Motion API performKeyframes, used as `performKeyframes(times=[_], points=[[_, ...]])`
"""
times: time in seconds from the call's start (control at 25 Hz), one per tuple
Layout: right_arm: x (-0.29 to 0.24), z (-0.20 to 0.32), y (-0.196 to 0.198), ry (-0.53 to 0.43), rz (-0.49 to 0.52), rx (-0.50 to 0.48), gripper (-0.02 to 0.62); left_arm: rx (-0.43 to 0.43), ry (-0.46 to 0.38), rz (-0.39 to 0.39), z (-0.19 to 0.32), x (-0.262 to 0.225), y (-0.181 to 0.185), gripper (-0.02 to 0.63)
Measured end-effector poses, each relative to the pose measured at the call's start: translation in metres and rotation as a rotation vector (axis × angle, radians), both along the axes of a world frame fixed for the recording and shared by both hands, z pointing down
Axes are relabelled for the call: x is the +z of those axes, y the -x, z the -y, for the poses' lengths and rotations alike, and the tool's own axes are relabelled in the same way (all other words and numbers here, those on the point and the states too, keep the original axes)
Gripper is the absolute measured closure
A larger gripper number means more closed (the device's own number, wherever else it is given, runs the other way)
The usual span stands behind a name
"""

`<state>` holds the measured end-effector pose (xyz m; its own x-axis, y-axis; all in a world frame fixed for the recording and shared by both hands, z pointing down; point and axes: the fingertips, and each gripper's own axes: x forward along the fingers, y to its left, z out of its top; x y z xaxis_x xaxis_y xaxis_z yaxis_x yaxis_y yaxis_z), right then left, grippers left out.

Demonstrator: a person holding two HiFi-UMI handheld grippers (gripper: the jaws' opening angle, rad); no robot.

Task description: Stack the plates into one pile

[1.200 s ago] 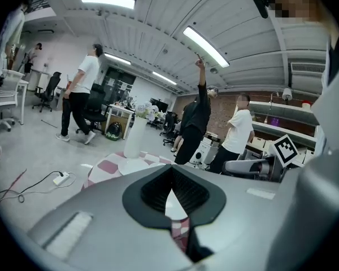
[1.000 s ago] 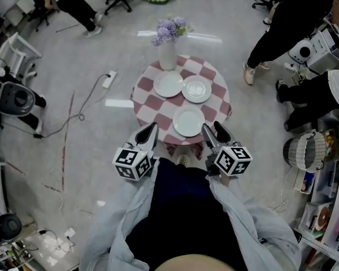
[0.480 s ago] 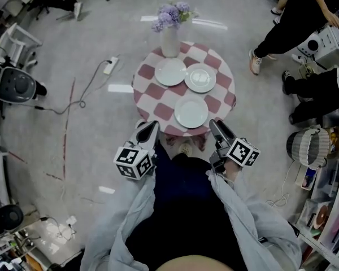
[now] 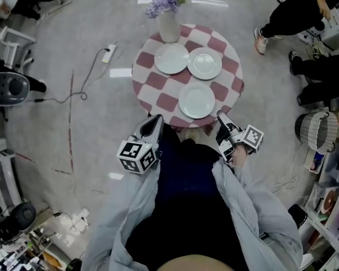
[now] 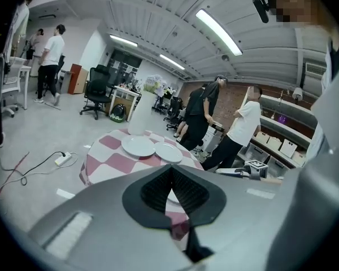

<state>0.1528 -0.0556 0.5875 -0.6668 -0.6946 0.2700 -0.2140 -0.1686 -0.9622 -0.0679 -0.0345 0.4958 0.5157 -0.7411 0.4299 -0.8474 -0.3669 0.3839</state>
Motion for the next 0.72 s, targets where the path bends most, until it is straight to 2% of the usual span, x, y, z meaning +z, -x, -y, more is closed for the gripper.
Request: performKeyframes(times=[0.12, 0.4, 0.72], points=[[0.013, 0.000, -0.001, 0.033, 0.017, 0.013, 0.355, 0.050, 0.023, 0.003, 0.005, 0.009, -0.008, 0.592], [0.030, 0.008, 0.002, 0.078, -0.056, 0.009, 0.345, 0.115, 0.058, 0.010, 0.033, 0.015, 0.002, 0.592], [0.030, 0.022, 0.023, 0.081, -0.060, -0.088, 0.344, 0.141, 0.062, 0.046, 0.069, 0.020, 0.025, 0.592]])
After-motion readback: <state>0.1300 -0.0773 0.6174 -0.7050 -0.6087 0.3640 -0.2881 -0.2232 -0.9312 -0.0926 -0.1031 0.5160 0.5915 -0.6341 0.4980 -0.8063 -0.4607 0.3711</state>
